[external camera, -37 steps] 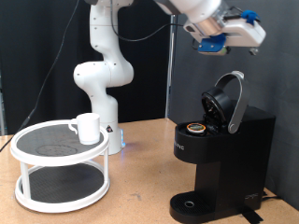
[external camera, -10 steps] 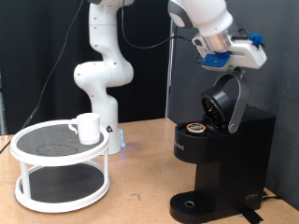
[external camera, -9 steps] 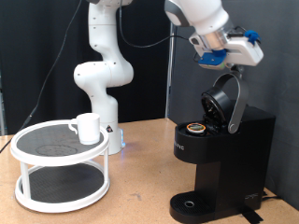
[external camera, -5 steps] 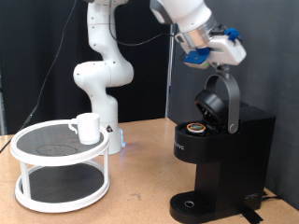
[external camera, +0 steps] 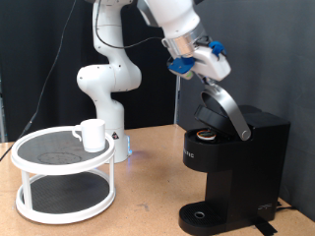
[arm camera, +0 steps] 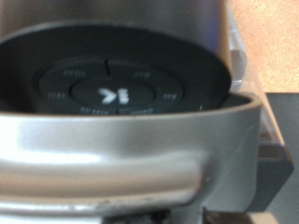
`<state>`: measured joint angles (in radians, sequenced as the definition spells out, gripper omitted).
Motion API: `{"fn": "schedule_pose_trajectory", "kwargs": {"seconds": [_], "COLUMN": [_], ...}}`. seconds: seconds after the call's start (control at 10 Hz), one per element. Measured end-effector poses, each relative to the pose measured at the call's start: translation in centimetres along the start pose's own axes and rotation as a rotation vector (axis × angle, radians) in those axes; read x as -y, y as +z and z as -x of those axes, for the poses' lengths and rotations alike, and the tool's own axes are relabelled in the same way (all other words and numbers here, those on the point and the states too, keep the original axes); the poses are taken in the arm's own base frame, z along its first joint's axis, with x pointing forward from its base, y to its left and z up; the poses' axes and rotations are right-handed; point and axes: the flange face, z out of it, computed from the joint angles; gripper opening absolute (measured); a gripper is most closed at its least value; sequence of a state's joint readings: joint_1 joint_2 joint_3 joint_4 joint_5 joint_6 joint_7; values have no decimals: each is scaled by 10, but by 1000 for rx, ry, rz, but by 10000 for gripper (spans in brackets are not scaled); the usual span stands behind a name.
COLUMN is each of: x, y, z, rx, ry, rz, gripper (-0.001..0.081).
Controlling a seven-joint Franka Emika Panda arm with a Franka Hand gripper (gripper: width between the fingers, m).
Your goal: Make a cup of coffee with the keurig machine
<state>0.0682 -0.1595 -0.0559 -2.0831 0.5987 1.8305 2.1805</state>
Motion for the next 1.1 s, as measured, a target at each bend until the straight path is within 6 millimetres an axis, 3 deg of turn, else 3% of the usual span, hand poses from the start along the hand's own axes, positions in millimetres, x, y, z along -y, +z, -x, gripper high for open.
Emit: {"fn": "schedule_pose_trajectory", "kwargs": {"seconds": [0.4,1.1], "x": [33,101], "y": [9,55], "z": [-27,-53], "rx": [-11,-34], "ry": [82,162], "rz": [-65,-82], "gripper": [0,0]}}
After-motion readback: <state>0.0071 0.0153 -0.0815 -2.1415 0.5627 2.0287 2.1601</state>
